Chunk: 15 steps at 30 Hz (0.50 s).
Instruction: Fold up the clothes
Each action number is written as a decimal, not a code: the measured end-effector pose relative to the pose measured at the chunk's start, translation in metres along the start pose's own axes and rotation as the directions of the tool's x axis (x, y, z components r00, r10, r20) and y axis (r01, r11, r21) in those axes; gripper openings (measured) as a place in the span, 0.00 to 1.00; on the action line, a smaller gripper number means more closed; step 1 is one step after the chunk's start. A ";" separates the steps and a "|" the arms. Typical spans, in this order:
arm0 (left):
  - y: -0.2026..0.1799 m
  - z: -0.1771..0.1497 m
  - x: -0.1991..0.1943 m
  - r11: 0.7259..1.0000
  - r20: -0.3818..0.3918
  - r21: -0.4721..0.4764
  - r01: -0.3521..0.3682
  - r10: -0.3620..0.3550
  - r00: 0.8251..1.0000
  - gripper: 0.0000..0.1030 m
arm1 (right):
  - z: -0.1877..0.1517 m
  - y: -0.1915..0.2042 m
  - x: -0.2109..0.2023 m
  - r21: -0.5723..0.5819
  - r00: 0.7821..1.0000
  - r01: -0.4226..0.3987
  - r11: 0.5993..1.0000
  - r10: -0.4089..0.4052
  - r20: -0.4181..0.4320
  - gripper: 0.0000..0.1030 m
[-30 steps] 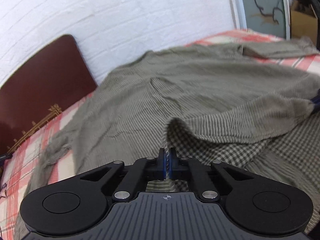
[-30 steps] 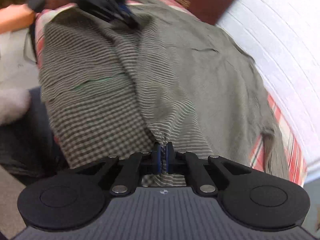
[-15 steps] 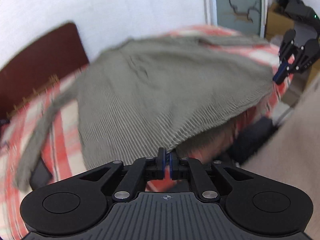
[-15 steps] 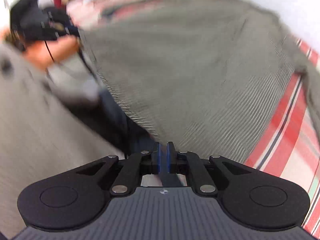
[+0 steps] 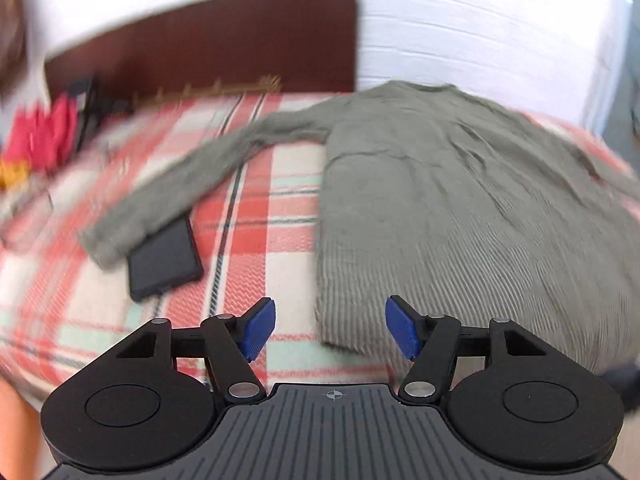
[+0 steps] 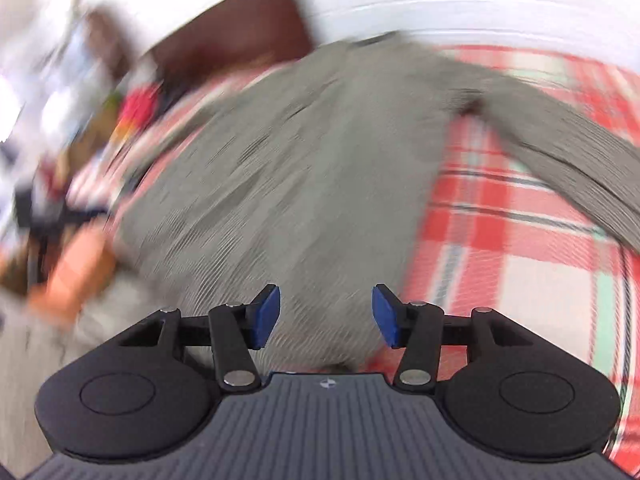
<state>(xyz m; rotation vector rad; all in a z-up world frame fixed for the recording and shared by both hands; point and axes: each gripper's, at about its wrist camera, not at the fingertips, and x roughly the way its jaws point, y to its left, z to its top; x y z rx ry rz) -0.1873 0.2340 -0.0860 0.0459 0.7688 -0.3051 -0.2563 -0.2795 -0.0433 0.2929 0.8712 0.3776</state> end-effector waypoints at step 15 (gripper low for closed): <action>-0.006 -0.003 0.019 0.997 -0.032 0.076 -0.007 0.010 0.999 0.00 | -0.009 -0.027 0.017 0.194 0.998 0.057 0.979 -0.051 -0.036 0.03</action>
